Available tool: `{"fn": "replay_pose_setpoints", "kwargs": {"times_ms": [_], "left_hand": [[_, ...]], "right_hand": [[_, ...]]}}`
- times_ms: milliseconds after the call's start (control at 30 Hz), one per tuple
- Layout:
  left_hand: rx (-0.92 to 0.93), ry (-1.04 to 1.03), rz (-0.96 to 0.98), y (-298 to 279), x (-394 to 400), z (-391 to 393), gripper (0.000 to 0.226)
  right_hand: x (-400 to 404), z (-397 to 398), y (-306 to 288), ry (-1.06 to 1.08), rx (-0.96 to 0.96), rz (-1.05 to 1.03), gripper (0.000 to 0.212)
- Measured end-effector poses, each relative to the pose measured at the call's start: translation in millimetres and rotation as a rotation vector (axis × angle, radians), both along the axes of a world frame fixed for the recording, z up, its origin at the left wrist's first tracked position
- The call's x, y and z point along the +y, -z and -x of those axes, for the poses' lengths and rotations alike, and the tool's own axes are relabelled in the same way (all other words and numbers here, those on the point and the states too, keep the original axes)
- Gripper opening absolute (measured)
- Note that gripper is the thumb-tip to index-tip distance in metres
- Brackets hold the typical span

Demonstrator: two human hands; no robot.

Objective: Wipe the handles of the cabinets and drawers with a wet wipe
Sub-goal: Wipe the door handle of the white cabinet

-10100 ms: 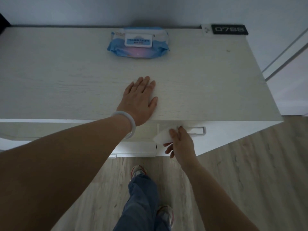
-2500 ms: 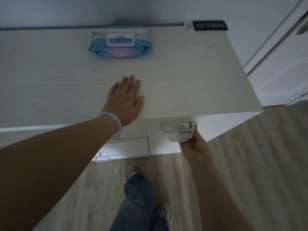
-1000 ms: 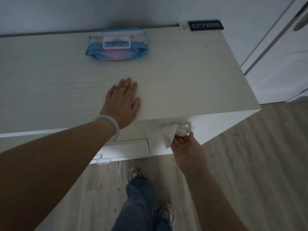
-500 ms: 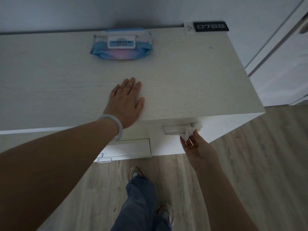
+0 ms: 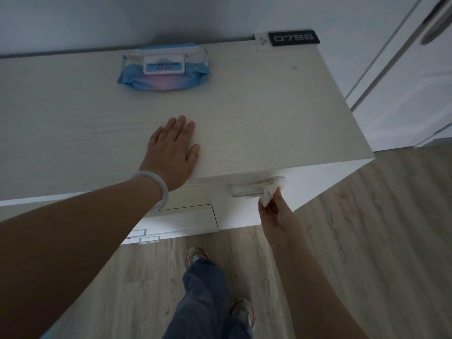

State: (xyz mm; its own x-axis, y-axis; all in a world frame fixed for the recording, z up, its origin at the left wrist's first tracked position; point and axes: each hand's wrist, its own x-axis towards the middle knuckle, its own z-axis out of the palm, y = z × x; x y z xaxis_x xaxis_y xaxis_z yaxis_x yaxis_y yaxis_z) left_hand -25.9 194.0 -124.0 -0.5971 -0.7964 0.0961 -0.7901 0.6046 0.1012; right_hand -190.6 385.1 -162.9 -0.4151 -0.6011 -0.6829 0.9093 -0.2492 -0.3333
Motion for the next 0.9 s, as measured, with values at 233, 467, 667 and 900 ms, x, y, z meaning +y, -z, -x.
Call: {"fn": "replay_pose_setpoints", "kwargs": {"times_ms": [233,467,667,900], "left_hand": [[0.005,-0.002,-0.011,-1,1,1,0.069],[0.005,0.004,-0.008,0,0,0,0.071],[0.002,0.001,-0.008,-1,-1,0,0.071],[0.004,0.004,-0.011,-1,0,0,0.07]], "right_hand": [[-2,-17,2,0.017,-0.033,0.074,0.011],[-2,2,9,-0.009,0.062,0.0,0.011],[3,13,3,-0.203,0.157,-0.073,0.013],[7,42,-12,-0.128,0.214,-0.079,0.016]]}}
